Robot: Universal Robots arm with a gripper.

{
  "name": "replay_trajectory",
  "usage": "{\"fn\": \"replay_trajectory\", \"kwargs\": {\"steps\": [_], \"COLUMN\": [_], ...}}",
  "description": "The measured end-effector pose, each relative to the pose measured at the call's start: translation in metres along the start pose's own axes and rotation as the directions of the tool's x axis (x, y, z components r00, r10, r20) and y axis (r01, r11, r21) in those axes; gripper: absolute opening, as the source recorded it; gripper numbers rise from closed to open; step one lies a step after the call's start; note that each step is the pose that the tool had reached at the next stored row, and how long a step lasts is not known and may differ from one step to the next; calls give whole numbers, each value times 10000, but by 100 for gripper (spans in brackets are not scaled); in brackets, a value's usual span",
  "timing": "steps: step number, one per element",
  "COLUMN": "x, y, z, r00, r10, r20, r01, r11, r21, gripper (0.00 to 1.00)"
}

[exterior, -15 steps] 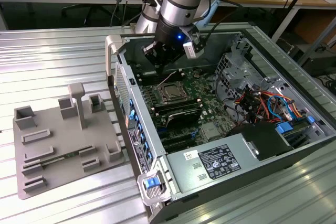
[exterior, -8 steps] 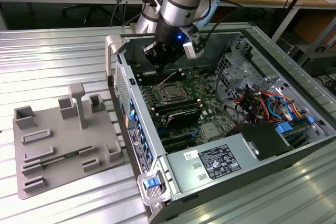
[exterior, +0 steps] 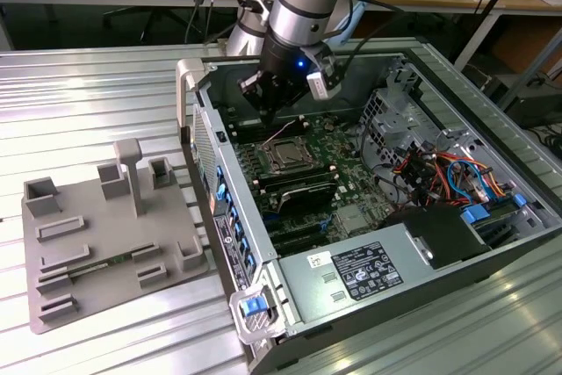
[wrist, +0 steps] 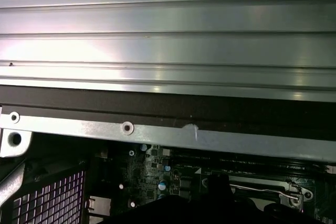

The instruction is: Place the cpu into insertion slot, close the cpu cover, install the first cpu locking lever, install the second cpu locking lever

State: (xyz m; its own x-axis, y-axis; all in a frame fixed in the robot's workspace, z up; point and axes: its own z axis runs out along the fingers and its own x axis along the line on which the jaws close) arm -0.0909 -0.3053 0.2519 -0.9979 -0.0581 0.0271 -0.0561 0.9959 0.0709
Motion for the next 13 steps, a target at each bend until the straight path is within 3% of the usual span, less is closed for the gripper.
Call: {"fn": "replay_trajectory", "kwargs": {"steps": [13], "x": [-21], "y": [-5], "z": [61], "r00": [10000], "r10": [-34], "r20": [-3], "r01": [34], "r11": [10000], "r21": [3], "gripper": [11]}}
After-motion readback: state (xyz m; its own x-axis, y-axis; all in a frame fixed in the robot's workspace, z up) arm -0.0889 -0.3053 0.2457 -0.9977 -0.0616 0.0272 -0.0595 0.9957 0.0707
